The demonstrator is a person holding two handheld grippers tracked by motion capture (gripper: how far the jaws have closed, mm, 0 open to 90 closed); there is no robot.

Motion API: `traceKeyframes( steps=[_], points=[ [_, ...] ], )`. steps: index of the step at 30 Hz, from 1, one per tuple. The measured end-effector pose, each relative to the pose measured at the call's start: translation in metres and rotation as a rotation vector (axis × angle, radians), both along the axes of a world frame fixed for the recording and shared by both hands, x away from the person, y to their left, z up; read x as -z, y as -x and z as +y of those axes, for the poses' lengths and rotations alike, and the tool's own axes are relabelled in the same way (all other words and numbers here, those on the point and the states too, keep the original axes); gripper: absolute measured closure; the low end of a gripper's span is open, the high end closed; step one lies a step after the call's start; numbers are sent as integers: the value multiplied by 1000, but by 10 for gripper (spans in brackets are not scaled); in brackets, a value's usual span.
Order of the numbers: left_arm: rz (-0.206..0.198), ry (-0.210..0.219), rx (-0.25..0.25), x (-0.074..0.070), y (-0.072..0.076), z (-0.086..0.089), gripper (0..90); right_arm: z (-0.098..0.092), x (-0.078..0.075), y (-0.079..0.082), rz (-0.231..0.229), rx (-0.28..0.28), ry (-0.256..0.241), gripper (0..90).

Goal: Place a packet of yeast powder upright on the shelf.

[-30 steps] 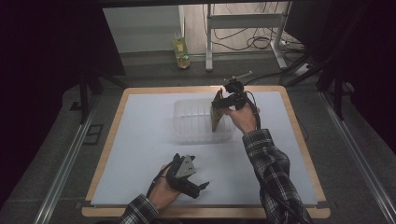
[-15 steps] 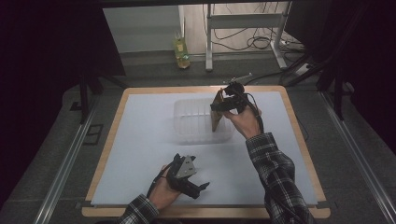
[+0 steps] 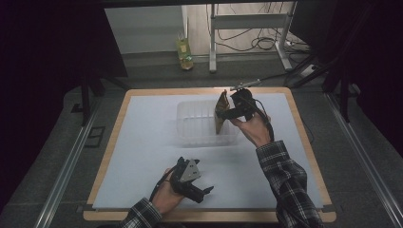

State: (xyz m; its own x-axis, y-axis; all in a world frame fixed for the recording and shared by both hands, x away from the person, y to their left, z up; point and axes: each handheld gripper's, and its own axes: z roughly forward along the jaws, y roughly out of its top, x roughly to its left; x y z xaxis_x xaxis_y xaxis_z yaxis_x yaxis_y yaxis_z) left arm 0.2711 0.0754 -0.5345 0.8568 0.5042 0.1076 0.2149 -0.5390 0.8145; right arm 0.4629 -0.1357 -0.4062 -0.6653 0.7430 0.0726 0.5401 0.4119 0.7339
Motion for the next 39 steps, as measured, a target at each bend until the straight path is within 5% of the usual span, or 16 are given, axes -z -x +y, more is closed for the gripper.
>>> traceKeyframes(
  steps=[14,39],
  points=[
    [2,0,-2,1,-1,0,0,-1,-3,29,-58,-112,18,21],
    [1,-2,-3,2,-1,1,0,-18,3,59,-76,-178,17,0]
  ],
)
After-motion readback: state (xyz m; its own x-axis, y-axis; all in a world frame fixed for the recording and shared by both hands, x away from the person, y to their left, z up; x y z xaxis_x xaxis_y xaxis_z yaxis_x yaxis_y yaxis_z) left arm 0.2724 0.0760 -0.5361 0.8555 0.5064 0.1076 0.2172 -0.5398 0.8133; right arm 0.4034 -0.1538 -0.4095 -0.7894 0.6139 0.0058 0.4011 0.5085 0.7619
